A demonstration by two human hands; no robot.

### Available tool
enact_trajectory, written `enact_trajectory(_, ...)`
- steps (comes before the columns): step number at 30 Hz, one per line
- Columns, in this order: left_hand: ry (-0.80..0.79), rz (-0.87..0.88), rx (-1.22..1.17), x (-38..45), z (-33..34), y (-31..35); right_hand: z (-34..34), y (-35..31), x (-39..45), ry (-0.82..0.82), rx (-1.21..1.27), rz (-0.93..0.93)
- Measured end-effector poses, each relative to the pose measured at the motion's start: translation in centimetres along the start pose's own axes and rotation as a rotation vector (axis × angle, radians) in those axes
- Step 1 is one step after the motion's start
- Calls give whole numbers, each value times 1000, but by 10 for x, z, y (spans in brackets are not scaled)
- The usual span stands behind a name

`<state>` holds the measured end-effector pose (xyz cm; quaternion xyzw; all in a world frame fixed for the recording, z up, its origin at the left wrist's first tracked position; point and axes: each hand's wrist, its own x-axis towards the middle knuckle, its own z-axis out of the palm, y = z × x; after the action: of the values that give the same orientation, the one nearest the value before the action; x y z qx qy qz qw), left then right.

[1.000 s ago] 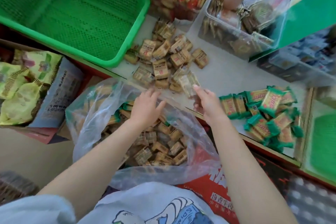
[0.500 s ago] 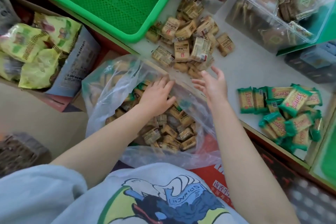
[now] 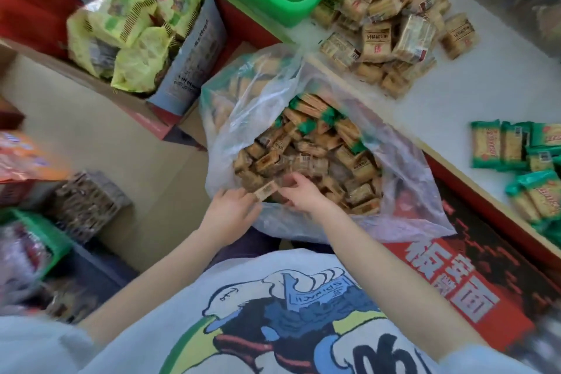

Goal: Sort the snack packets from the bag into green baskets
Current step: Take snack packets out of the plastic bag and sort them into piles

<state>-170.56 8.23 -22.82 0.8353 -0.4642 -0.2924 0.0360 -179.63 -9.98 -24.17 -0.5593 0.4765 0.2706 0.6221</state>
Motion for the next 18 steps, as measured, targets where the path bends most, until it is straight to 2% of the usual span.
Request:
enact_trajectory(6,19,-35,-43,-3,17,-6,28,2,18,-41,-14,-39)
enact_trajectory(9,18,-51,-55,-6,19,-6,31,4,28,10,-23,-10)
enact_trajectory(15,-58,-72,-104,-7,8,0,23,5,24,38,-36,-40)
enact_trajectory(18,-78,-152,-245,0,1,7,5,9,6,51,71,-82)
